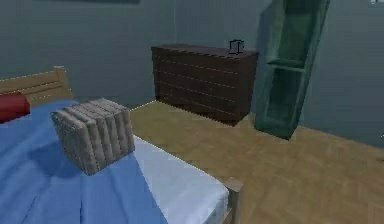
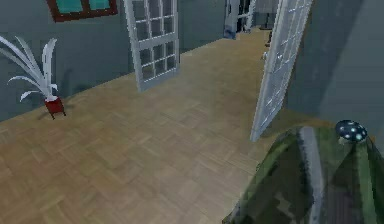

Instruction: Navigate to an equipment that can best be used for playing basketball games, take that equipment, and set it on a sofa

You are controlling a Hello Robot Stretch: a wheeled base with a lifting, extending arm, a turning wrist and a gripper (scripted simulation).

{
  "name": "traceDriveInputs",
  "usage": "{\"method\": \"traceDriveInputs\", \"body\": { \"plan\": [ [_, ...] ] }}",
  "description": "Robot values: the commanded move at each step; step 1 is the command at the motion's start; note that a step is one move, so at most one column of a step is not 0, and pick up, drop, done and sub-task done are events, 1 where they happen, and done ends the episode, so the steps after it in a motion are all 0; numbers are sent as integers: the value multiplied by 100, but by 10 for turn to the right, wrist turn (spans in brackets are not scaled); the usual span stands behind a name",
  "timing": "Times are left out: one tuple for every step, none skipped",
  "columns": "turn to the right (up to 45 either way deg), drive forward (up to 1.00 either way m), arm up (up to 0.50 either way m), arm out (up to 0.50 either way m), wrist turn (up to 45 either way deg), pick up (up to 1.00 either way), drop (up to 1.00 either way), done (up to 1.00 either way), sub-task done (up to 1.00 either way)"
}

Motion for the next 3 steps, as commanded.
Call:
{"method": "traceDriveInputs", "body": {
  "plan": [
    [0,20,0,0,0,0,0,0,0],
    [-450,0,0,0,0,0,0,0,0],
    [-450,0,0,0,0,0,0,0,0]
  ]
}}
